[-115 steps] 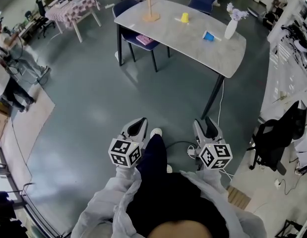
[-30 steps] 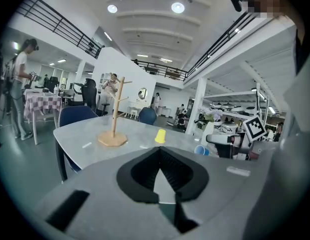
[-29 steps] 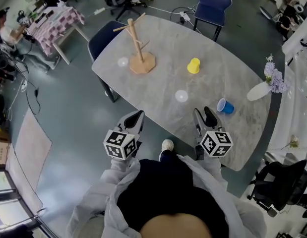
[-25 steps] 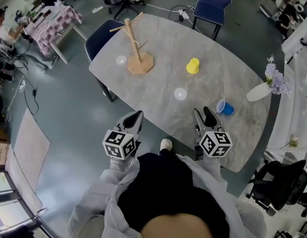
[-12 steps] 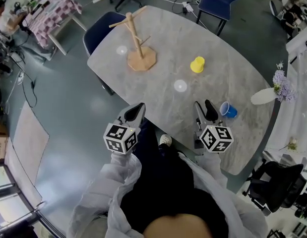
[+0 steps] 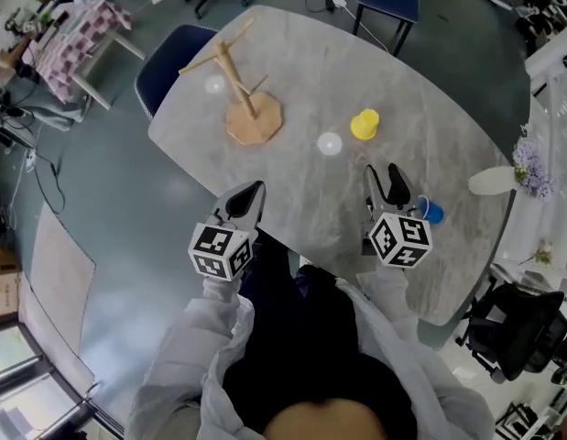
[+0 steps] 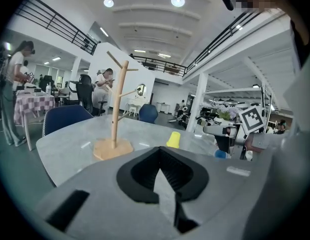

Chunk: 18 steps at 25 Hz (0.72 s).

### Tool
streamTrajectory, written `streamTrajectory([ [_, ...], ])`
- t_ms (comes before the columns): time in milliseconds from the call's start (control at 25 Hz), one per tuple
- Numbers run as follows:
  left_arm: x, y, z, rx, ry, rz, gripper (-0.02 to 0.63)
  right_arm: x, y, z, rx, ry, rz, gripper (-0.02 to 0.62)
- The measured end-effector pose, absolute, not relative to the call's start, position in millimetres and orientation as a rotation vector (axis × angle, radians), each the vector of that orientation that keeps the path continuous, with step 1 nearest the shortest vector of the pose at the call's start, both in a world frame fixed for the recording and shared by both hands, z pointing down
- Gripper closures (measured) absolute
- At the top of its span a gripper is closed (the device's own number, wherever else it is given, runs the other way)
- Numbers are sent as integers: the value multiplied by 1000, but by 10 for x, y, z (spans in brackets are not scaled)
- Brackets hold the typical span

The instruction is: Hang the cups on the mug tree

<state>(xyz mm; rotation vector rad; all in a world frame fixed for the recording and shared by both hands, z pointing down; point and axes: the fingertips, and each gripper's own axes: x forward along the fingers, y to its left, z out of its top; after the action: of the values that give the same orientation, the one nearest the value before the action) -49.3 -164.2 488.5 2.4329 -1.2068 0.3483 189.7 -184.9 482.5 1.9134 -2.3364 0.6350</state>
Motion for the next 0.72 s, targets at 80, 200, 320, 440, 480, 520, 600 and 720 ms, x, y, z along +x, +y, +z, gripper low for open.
streamTrajectory([
  [80, -503, -1778, 4937, 2430, -1186, 360, 600, 1903, -1965, 4871, 1938, -2323, 650, 362],
  [200, -497, -1973, 5011, 2432, -1151, 377, 600, 1910, -2129, 4998, 1950, -2277, 664, 348],
  [320, -474, -2150, 5073, 2439, -1127, 379, 600, 1928, -2297, 5153, 1949, -2221, 660, 333],
  [440, -459, -2279, 5145, 2447, -1111, 385, 600, 1982, -2457, 5284, 1963, -2175, 641, 317],
  [480, -462, -2316, 5177, 2448, -1104, 393, 600, 2002, -2513, 5328, 1969, -2160, 635, 311],
  [520, -469, -2354, 5209, 2448, -1096, 401, 600, 2022, -2572, 5372, 1975, -2145, 632, 304],
  [600, -490, -2427, 5265, 2445, -1084, 410, 600, 2058, -2687, 5459, 1982, -2118, 632, 284],
  [720, -514, -2503, 5325, 2439, -1074, 415, 600, 2111, -2827, 5570, 1986, -2087, 628, 276],
])
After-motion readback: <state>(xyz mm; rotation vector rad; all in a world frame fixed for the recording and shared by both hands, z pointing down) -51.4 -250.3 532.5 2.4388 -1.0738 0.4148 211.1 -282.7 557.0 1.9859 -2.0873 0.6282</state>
